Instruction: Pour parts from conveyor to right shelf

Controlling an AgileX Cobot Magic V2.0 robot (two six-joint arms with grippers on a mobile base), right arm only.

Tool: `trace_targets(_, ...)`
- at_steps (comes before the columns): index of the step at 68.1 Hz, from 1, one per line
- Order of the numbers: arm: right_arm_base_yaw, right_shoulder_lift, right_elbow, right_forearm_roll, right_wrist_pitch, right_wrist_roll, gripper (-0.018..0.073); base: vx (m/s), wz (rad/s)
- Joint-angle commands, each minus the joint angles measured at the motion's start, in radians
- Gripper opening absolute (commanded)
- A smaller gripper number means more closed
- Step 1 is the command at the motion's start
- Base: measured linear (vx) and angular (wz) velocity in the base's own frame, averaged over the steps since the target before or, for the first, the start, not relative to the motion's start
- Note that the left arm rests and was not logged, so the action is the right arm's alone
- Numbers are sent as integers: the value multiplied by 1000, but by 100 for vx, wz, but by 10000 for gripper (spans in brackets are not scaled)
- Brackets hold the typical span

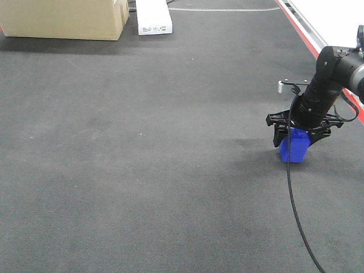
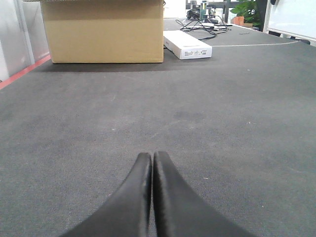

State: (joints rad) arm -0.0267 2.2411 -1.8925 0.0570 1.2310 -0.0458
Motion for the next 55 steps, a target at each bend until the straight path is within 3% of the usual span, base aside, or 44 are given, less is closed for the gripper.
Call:
trace_targets(1,-2,-60,-32,-1,57,-3,356,0,0)
trace_targets(13,-2,-60,-32,0,57,-55,-14,0,0)
trace_targets(39,-1,-154,-32,1,35,-60,-6,0,0)
trace_targets(55,-1,-389,62,27,-113,-47,-6,0,0)
